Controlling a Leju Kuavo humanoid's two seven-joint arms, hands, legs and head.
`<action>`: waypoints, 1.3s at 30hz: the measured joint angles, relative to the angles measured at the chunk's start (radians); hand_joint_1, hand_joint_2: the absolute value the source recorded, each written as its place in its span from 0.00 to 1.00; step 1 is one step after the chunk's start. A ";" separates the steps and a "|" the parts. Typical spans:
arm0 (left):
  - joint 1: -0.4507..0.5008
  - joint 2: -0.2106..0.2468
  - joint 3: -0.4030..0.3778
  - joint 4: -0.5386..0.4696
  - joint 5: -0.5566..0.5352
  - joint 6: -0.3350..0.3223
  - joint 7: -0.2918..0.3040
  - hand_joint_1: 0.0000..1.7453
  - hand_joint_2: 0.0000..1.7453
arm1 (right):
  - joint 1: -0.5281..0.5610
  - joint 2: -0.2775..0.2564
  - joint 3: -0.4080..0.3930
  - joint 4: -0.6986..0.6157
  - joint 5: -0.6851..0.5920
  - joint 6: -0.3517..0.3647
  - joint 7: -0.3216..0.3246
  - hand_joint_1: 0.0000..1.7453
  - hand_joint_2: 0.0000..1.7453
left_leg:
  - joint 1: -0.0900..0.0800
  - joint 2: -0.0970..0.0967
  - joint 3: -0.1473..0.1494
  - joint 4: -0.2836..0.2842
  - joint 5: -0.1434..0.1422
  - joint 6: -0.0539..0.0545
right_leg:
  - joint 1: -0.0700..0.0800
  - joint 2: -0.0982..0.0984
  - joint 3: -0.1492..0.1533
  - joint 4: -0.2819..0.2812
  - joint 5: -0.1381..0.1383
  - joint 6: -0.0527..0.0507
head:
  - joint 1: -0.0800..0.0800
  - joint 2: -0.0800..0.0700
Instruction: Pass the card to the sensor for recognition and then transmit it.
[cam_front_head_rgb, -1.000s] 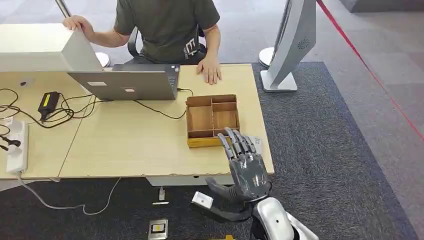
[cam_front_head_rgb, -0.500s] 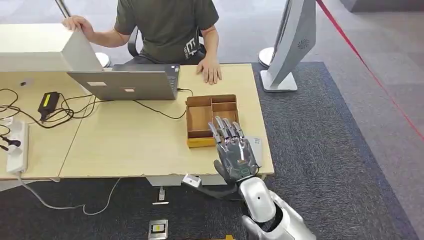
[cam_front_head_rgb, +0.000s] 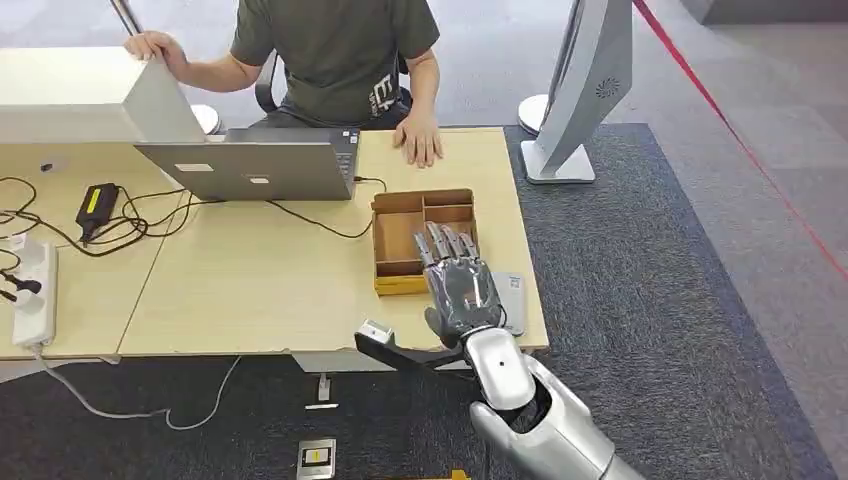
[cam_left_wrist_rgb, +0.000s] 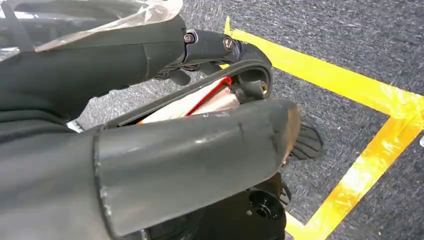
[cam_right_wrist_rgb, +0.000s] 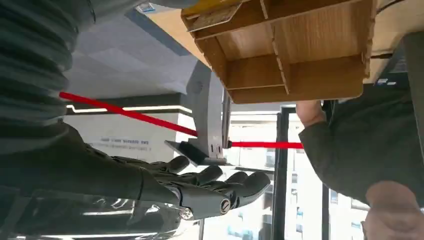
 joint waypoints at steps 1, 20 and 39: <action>0.000 0.001 0.000 0.000 -0.002 -0.001 0.003 0.00 0.00 | -0.006 0.000 0.000 0.005 -0.020 0.006 0.008 0.00 1.00 | 0.000 0.000 0.000 0.000 0.000 0.000 | 0.000 0.000 0.000 0.000 0.000 0.000 | 0.000 0.000; 0.000 0.008 0.000 0.000 0.002 -0.015 0.007 0.00 0.00 | -0.034 0.004 -0.003 0.104 -0.115 -0.051 0.057 0.00 1.00 | 0.000 0.000 0.000 0.000 0.000 0.000 | 0.000 0.000 0.000 0.000 0.000 0.000 | 0.000 0.000; 0.000 0.008 0.000 0.000 0.013 0.022 0.018 0.00 0.00 | -0.104 0.077 0.000 0.353 -0.097 -0.189 0.005 0.00 1.00 | 0.000 0.000 0.000 0.000 0.000 0.000 | 0.000 0.000 0.000 0.000 0.000 0.000 | 0.000 0.000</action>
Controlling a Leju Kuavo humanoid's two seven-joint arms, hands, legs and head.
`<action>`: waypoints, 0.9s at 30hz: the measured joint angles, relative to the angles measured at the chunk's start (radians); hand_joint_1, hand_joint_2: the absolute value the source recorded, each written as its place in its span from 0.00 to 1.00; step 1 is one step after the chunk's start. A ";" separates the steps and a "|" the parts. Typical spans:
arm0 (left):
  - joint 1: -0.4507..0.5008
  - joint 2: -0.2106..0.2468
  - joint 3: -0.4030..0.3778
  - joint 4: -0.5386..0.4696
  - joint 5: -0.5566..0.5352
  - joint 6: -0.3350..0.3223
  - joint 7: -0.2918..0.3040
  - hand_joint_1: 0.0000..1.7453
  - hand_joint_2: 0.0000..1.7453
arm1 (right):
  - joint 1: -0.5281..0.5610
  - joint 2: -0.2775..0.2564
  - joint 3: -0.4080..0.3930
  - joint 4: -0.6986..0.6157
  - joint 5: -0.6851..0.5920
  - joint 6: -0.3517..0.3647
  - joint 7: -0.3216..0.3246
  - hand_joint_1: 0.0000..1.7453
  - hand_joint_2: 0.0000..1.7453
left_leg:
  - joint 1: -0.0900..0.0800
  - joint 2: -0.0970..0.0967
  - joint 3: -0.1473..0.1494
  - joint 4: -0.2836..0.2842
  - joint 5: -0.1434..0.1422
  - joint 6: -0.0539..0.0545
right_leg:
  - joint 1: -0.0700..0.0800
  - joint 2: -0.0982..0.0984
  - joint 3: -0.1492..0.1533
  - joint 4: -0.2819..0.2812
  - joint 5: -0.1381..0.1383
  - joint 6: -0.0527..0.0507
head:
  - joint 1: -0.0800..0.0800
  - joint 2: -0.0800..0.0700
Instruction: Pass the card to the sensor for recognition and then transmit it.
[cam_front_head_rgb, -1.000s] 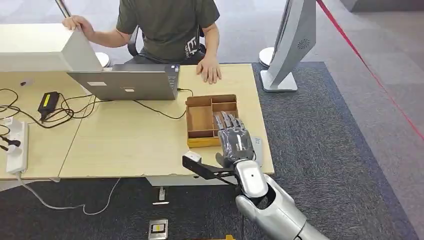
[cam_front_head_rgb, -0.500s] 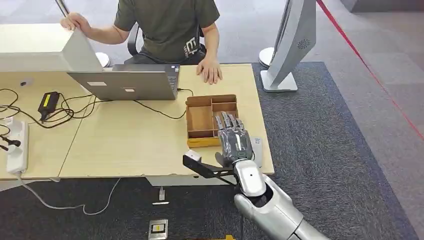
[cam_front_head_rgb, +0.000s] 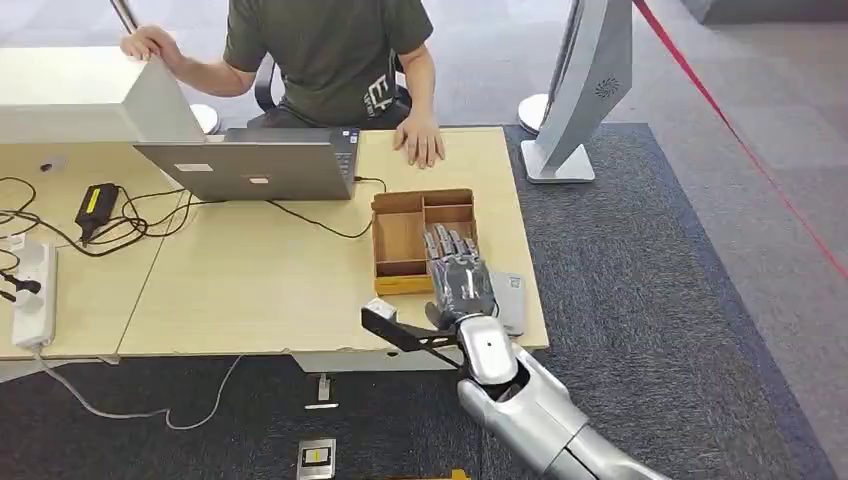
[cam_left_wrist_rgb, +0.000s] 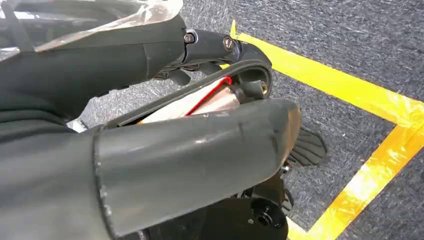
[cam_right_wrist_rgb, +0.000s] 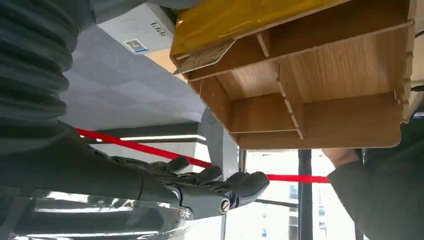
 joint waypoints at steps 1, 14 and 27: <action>0.000 0.000 0.000 0.000 0.001 0.000 0.000 0.00 0.00 | -0.003 0.003 0.000 0.011 0.000 0.000 0.000 0.00 1.00 | 0.000 0.000 0.000 0.000 0.000 0.000 | 0.000 0.000 0.000 0.000 0.000 0.000 | 0.000 0.000; 0.000 0.000 0.000 0.000 -0.013 -0.019 -0.011 0.00 0.00 | -0.028 0.011 -0.004 0.111 0.003 -0.008 0.011 0.00 1.00 | 0.000 0.000 0.000 0.000 0.000 0.000 | 0.000 0.000 0.000 0.000 0.000 0.000 | 0.000 0.000; 0.001 0.002 0.000 0.000 -0.019 -0.022 -0.015 0.00 0.00 | -0.041 0.010 -0.020 0.155 0.030 -0.006 0.024 0.00 1.00 | 0.000 0.000 0.000 0.000 0.000 0.000 | 0.000 0.000 0.000 0.000 0.000 0.000 | 0.000 0.000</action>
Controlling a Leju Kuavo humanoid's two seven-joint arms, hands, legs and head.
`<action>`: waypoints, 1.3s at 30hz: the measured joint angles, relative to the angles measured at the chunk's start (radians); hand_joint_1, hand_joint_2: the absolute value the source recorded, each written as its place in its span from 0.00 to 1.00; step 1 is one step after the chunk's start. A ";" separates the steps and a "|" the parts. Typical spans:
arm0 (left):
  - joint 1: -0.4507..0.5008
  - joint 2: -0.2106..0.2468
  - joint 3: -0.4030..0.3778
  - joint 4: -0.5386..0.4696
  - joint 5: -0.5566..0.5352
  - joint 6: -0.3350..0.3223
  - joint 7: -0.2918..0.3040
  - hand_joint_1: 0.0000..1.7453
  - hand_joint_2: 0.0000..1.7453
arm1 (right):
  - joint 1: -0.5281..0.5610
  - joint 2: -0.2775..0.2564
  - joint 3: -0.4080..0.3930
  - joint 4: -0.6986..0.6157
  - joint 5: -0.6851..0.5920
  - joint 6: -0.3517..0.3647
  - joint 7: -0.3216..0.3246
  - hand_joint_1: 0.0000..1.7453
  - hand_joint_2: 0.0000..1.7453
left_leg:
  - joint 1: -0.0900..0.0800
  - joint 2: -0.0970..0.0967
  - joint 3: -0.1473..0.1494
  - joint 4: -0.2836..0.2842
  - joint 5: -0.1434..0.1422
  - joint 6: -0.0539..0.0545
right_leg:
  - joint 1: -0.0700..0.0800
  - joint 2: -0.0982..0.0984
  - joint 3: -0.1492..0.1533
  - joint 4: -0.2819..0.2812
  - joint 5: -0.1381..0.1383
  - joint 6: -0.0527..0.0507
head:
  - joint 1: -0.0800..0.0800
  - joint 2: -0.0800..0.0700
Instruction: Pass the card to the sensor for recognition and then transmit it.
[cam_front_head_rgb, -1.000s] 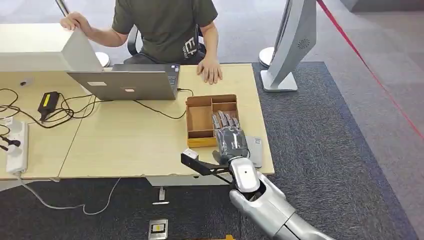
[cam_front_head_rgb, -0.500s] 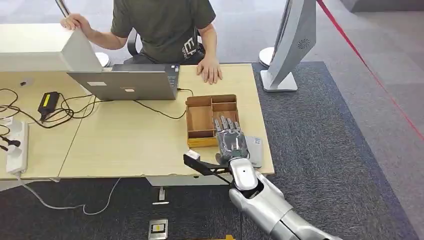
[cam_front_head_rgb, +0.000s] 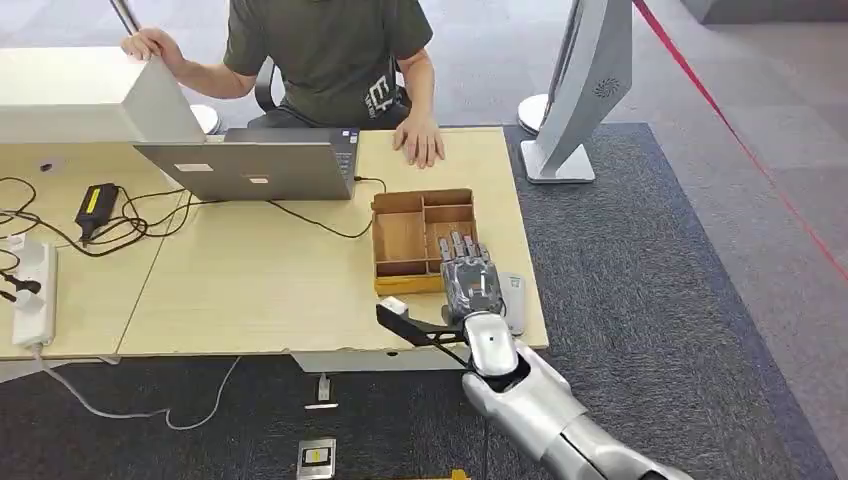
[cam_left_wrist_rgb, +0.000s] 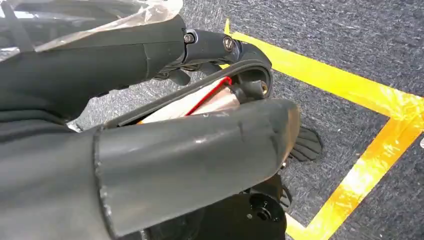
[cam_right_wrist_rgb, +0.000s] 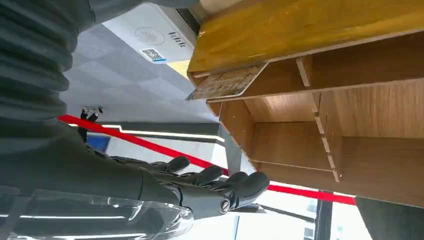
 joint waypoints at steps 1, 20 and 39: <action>0.000 0.000 0.000 0.000 0.000 0.000 0.000 0.00 0.00 | 0.000 0.000 -0.001 0.003 0.000 0.000 0.000 0.00 1.00 | 0.000 0.000 0.000 0.000 0.000 0.000 | 0.000 0.000 0.000 0.000 0.000 0.000 | 0.000 0.000; 0.000 0.003 0.000 0.000 -0.004 -0.008 0.001 0.00 0.00 | -0.004 -0.003 -0.008 0.033 0.008 0.031 -0.002 0.00 1.00 | 0.000 0.000 0.000 0.000 0.000 0.000 | 0.000 0.000 0.000 0.000 0.000 0.000 | 0.000 0.000; 0.000 0.004 0.000 0.000 -0.001 -0.006 0.009 0.00 0.00 | -0.003 -0.002 -0.008 0.032 0.013 0.050 -0.002 0.21 1.00 | 0.000 0.000 0.000 0.000 0.000 0.000 | 0.000 0.000 0.000 0.000 0.000 0.000 | 0.000 0.000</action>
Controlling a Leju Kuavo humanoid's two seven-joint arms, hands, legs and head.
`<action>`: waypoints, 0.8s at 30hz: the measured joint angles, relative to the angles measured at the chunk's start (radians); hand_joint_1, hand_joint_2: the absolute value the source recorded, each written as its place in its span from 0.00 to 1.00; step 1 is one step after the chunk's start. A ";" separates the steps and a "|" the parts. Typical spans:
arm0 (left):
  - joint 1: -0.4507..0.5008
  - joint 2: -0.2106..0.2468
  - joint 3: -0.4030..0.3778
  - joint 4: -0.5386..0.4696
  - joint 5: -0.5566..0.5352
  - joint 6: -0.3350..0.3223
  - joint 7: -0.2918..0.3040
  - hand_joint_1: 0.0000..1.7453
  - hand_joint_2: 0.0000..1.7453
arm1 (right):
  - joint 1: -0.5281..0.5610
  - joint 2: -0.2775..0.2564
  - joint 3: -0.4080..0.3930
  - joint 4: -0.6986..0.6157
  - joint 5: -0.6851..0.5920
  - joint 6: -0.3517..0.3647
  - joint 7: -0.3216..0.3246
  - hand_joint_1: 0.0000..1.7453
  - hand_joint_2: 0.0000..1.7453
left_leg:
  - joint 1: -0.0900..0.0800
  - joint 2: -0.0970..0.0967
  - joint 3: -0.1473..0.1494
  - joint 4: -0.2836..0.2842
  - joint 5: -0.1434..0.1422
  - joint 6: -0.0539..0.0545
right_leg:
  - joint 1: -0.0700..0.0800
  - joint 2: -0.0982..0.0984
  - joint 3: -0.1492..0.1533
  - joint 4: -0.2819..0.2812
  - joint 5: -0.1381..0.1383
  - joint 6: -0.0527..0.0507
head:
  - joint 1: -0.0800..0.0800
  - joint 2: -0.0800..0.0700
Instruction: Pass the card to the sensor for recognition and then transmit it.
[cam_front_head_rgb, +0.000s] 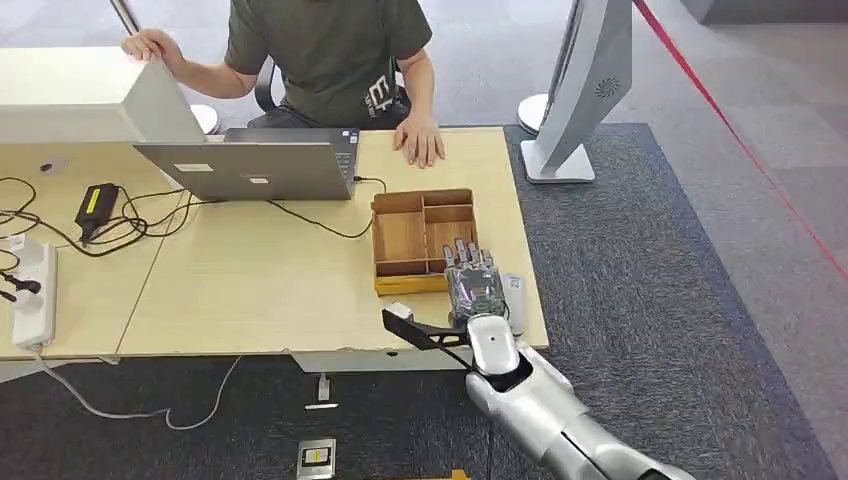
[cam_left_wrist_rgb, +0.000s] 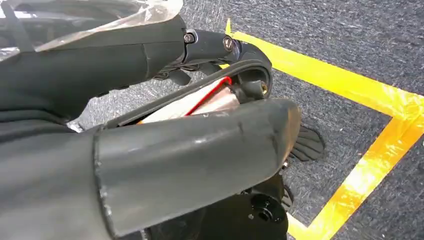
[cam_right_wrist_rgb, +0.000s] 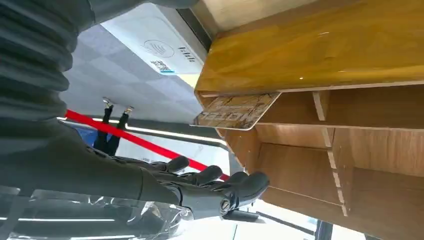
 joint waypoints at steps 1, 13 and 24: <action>0.000 0.000 0.000 0.000 0.000 0.000 0.000 0.00 0.00 | 0.000 0.001 0.000 0.000 0.000 0.000 0.000 0.09 1.00 | 0.000 0.000 0.000 0.000 0.000 0.000 | 0.000 0.000 0.000 0.000 0.000 0.000 | 0.000 0.000; 0.000 0.000 0.000 0.000 0.002 0.010 0.000 0.00 0.00 | 0.000 -0.001 -0.004 -0.010 0.029 0.021 0.017 1.00 1.00 | 0.000 0.000 0.000 0.000 0.000 0.000 | 0.000 0.000 0.000 0.000 0.000 0.000 | 0.000 0.000; 0.000 0.000 0.000 0.000 0.001 0.010 0.003 0.00 0.00 | 0.005 -0.007 -0.007 -0.044 0.029 0.052 0.017 1.00 1.00 | 0.000 0.000 0.000 0.000 0.000 0.000 | 0.000 0.000 0.000 0.000 0.000 0.000 | 0.000 0.000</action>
